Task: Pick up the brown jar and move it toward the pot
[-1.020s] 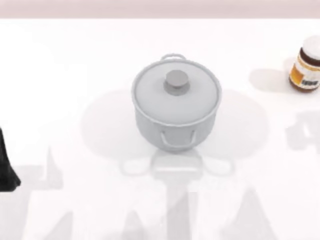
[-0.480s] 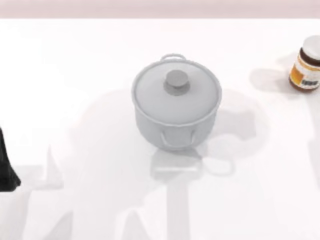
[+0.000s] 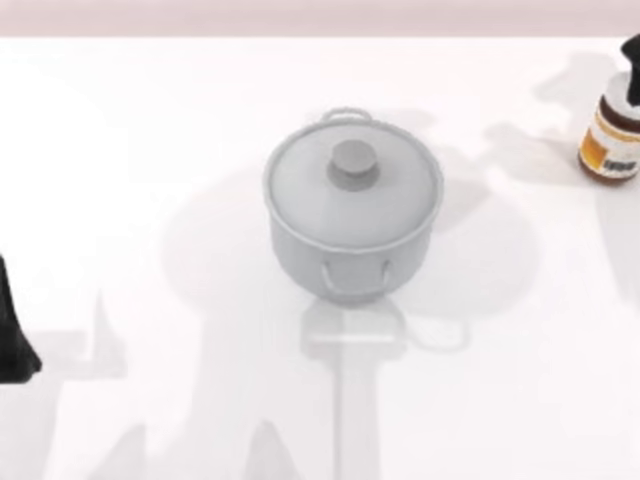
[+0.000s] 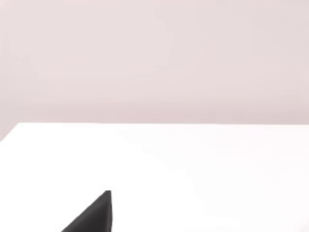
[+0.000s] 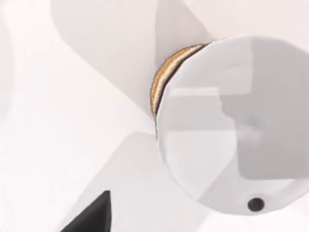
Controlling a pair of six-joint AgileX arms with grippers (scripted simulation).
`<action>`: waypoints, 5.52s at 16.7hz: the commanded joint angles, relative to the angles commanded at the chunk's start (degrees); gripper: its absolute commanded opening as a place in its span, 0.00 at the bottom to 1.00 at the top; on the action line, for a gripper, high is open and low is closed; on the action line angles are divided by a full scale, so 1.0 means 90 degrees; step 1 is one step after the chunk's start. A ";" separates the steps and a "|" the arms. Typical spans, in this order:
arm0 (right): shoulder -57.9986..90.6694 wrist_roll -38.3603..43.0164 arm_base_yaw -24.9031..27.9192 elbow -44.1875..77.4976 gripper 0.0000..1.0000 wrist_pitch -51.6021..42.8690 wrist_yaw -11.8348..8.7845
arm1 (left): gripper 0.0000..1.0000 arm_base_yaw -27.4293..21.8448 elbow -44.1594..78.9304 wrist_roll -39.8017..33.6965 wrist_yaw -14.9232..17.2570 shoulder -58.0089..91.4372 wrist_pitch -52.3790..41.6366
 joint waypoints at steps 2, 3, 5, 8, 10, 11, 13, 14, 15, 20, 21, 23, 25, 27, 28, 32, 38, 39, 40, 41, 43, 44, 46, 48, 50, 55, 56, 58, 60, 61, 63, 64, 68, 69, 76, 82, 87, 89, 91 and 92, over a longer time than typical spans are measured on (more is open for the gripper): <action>0.0617 -0.0214 0.0029 0.0650 1.00 -0.0223 -0.0056 | 1.00 0.0000 0.0000 0.0000 0.0000 0.0000 0.0000; 0.0843 -0.0294 0.0039 0.0882 1.00 -0.0301 -0.0076 | 1.00 0.0000 0.0000 0.0000 0.0000 0.0000 0.0000; 0.1089 -0.0382 0.0049 0.1130 1.00 -0.0383 -0.0097 | 1.00 0.0000 0.0000 0.0000 0.0000 0.0000 0.0000; 0.1112 -0.0391 0.0050 0.1154 1.00 -0.0391 -0.0099 | 1.00 0.0000 0.0000 0.0000 0.0000 0.0000 0.0000; 0.1117 -0.0384 0.0012 0.1137 1.00 -0.0380 -0.0091 | 1.00 0.0000 0.0000 0.0000 0.0000 0.0000 0.0000; 0.1114 -0.0386 0.0020 0.1115 1.00 -0.0359 -0.0093 | 1.00 0.0000 0.0000 0.0000 0.0000 0.0000 0.0000; 0.1098 -0.0385 0.0061 0.0874 1.00 -0.0123 -0.0099 | 1.00 0.0000 0.0000 0.0000 0.0000 0.0000 0.0000; 0.1090 -0.0367 0.0074 0.0686 1.00 0.0056 -0.0096 | 1.00 0.0000 0.0000 0.0000 0.0000 0.0000 0.0000; 0.1086 -0.0350 0.0089 0.0484 1.00 0.0255 -0.0093 | 1.00 0.0000 0.0000 0.0000 0.0000 0.0000 0.0000; 0.1093 -0.0302 0.0138 -0.0133 1.00 0.0888 -0.0085 | 1.00 0.0000 0.0000 0.0000 0.0000 0.0000 0.0000; 0.1093 -0.0302 0.0138 -0.0133 1.00 0.0888 -0.0085 | 1.00 0.0000 0.0000 0.0000 0.0000 0.0000 0.0000; 0.1093 -0.0302 0.0138 -0.0133 1.00 0.0888 -0.0085 | 1.00 0.0000 0.0000 0.0000 0.0000 0.0000 0.0000; 0.1093 -0.0302 0.0138 -0.0133 0.85 0.0888 -0.0085 | 1.00 0.0000 0.0000 0.0000 0.0000 0.0000 0.0000; 0.1093 -0.0302 0.0138 -0.0133 0.70 0.0888 -0.0085 | 1.00 0.0000 0.0000 0.0000 0.0000 0.0000 0.0000; 0.1093 -0.0302 0.0138 -0.0133 0.62 0.0888 -0.0085 | 1.00 0.0000 0.0000 0.0000 0.0000 0.0000 0.0000; 0.1093 -0.0302 0.0138 -0.0133 0.32 0.0888 -0.0085 | 1.00 0.0000 0.0000 0.0000 0.0000 0.0000 0.0000; 0.1093 -0.0302 0.0138 -0.0133 0.00 0.0888 -0.0085 | 1.00 0.0000 0.0000 0.0000 0.0000 0.0000 0.0000; 0.1093 -0.0302 0.0138 -0.0133 0.00 0.0888 -0.0085 | 1.00 0.0000 0.0000 0.0000 0.0000 0.0000 0.0000; 0.1093 -0.0302 0.0138 -0.0133 0.00 0.0888 -0.0085 | 1.00 0.0000 0.0000 0.0000 0.0000 0.0000 0.0000; 0.1093 -0.0302 0.0138 -0.0133 0.00 0.0888 -0.0085 | 1.00 0.0000 0.0000 0.0000 0.0000 0.0000 0.0000; 0.1093 -0.0302 0.0138 -0.0133 0.00 0.0888 -0.0085 | 1.00 0.0000 0.0000 0.0000 0.0000 0.0000 0.0000; 0.1093 -0.0302 0.0138 -0.0133 0.00 0.0888 -0.0085 | 1.00 0.0000 0.0000 0.0000 0.0000 0.0000 0.0000; 0.1075 -0.0294 0.0117 -0.0148 0.00 0.0883 -0.0087 | 1.00 0.0000 0.0000 0.0000 0.0000 0.0000 0.0000; 0.0844 -0.0300 0.0126 -0.0379 0.00 0.0858 -0.0087 | 1.00 0.0000 0.0000 0.0000 0.0000 0.0000 0.0000; 0.0349 -0.0295 0.0127 -0.0845 0.00 0.0812 -0.0090 | 1.00 0.0000 0.0000 0.0000 0.0000 0.0000 0.0000; -0.1470 -0.0313 0.0147 -0.2378 0.00 0.0645 -0.0115 | 1.00 0.0000 0.0000 0.0000 0.0000 0.0000 0.0000; -0.1732 -0.0322 0.0153 -0.2631 0.00 0.0611 -0.0119 | 1.00 0.0000 0.0000 0.0000 0.0000 0.0000 0.0000; -0.2054 -0.0335 0.0163 -0.2948 0.00 0.0561 -0.0126 | 1.00 0.0000 0.0000 0.0000 0.0000 0.0000 0.0000; -0.2118 -0.0338 0.0165 -0.3010 0.00 0.0550 -0.0127 | 1.00 0.0000 0.0000 0.0000 0.0000 0.0000 0.0000; -0.2118 -0.0338 0.0165 -0.3010 0.00 0.0550 -0.0127 | 1.00 0.0000 0.0000 0.0000 0.0000 0.0000 0.0000; -0.2100 -0.0324 0.0132 -0.2987 0.00 0.0558 -0.0128 | 1.00 0.0000 0.0000 0.0000 0.0000 0.0000 0.0000; -0.2099 -0.0310 0.0139 -0.2990 0.00 0.0561 -0.0125 | 1.00 0.0000 0.0000 0.0000 0.0000 0.0000 0.0000; -0.2083 0.0397 0.0409 -0.3147 0.00 0.0734 0.0026 | 1.00 0.0000 0.0000 0.0000 0.0000 0.0000 0.0000; -0.2078 0.0742 0.0524 -0.3218 0.00 0.0812 0.0094 | 1.00 0.0000 0.0000 0.0000 0.0000 0.0000 0.0000; -0.2132 0.4365 0.1600 -0.3965 0.00 0.1596 0.0712 | 1.00 0.0000 0.0000 0.0000 0.0000 0.0000 0.0000; -0.2247 0.6043 0.2244 -0.4466 0.00 0.2107 0.1076 | 1.00 0.0000 0.0000 0.0000 0.0000 0.0000 0.0000; -0.2228 0.6088 0.2234 -0.4465 0.00 0.2110 0.1070 | 1.00 0.0000 0.0000 0.0000 0.0000 0.0000 0.0000; -0.2193 0.6081 0.2240 -0.4548 0.00 0.2219 0.1073 | 1.00 0.0000 0.0000 0.0000 0.0000 0.0000 0.0000; -0.2105 0.6088 0.2234 -0.4759 0.00 0.2529 0.1080 | 1.00 0.0000 0.0000 0.0000 0.0000 0.0000 0.0000; -0.2052 0.6091 0.2231 -0.4882 0.00 0.2723 0.1083 | 1.00 0.0000 0.0000 0.0000 0.0000 0.0000 0.0000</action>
